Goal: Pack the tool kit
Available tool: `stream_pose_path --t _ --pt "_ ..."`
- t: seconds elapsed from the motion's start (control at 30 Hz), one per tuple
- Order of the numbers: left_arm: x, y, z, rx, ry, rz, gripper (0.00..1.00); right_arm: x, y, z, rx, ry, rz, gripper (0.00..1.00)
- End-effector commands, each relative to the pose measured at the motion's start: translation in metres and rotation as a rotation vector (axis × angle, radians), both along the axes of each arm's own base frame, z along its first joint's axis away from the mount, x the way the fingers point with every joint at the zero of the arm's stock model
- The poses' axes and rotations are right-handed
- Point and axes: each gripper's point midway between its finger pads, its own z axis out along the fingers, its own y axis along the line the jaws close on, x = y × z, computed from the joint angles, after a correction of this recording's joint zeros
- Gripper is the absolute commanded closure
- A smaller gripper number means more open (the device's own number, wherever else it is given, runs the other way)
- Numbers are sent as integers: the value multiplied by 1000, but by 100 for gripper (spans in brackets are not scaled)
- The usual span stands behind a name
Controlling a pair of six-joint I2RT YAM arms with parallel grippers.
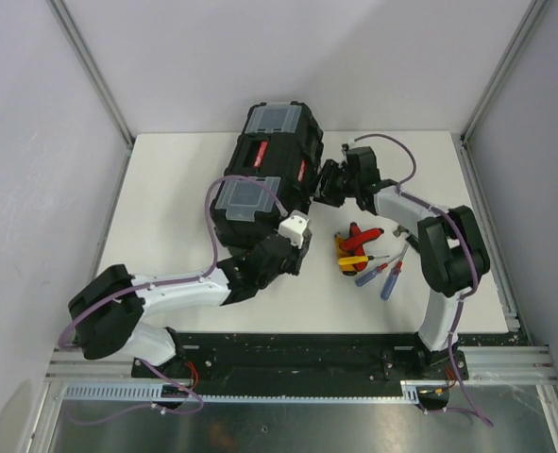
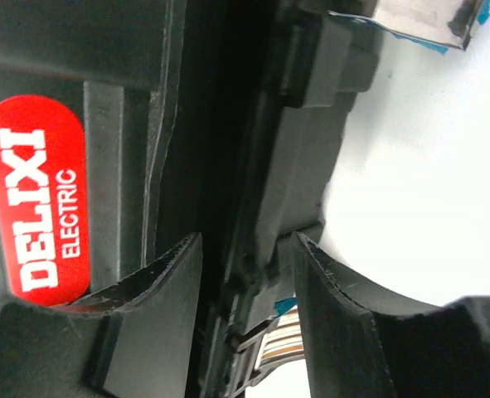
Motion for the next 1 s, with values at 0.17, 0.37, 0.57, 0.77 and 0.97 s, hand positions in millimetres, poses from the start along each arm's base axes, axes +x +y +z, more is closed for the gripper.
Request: stream_pose_path --t 0.17,0.37,0.57,0.77,0.97 --pt "-6 36 -45 113 147 93 66 11 19 -21 29 5 3 53" --pt "4 48 -39 130 122 150 65 10 18 -43 7 50 -2 53" --pt "15 53 -18 115 70 196 65 8 18 -61 1 95 -7 51" --pt "33 60 30 58 -30 278 62 10 10 -75 -39 116 -42 64" --pt "50 69 77 -19 -108 357 58 10 5 -87 -66 143 -67 73"
